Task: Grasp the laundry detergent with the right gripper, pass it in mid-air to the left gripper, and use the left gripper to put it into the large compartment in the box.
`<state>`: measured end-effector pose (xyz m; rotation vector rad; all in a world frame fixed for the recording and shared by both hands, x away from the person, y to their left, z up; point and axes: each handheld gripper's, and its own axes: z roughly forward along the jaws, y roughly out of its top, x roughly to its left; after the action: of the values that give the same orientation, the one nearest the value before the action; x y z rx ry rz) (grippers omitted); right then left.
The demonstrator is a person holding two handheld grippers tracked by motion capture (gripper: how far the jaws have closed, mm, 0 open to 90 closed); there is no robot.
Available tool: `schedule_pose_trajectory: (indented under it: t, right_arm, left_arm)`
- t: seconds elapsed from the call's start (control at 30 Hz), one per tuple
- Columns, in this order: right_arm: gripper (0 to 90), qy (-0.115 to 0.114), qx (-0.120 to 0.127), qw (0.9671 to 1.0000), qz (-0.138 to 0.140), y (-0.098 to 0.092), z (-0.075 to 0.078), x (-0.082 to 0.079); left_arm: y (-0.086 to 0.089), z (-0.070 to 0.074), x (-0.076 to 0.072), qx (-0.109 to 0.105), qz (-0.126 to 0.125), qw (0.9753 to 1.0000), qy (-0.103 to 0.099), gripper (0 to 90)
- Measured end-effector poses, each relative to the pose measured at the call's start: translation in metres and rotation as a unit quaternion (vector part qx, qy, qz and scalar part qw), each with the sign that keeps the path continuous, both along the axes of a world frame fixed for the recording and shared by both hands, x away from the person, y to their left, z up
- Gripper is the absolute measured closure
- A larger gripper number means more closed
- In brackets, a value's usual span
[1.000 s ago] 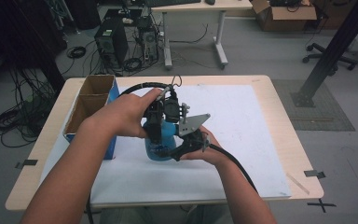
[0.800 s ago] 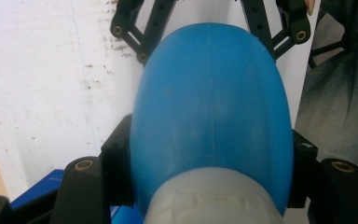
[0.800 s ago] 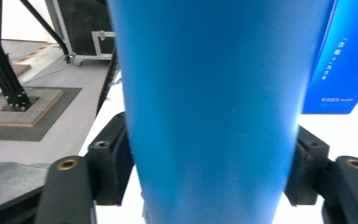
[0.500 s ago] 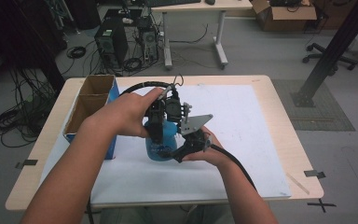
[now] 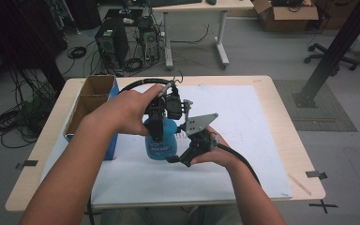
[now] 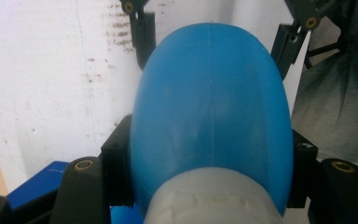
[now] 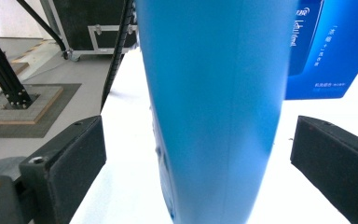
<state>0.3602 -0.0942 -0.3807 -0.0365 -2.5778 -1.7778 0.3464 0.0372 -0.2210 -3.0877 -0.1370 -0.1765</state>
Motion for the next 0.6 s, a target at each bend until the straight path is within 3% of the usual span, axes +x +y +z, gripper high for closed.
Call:
schedule_pose_trajectory:
  t: [0.33, 0.6]
  right_arm:
    - [0.2, -0.015, -0.022, 0.9996, -0.01, -0.03, 0.01, -0.003]
    - [0.1, -0.037, -0.048, 0.9979, -0.022, -0.052, 0.025, -0.004]
  left_arm:
    - [0.003, 0.011, 0.002, -0.019, 0.034, 0.9991, 0.017, 38.2]
    - [0.002, 0.017, 0.004, -0.013, 0.061, 0.9979, 0.017, 38.2]
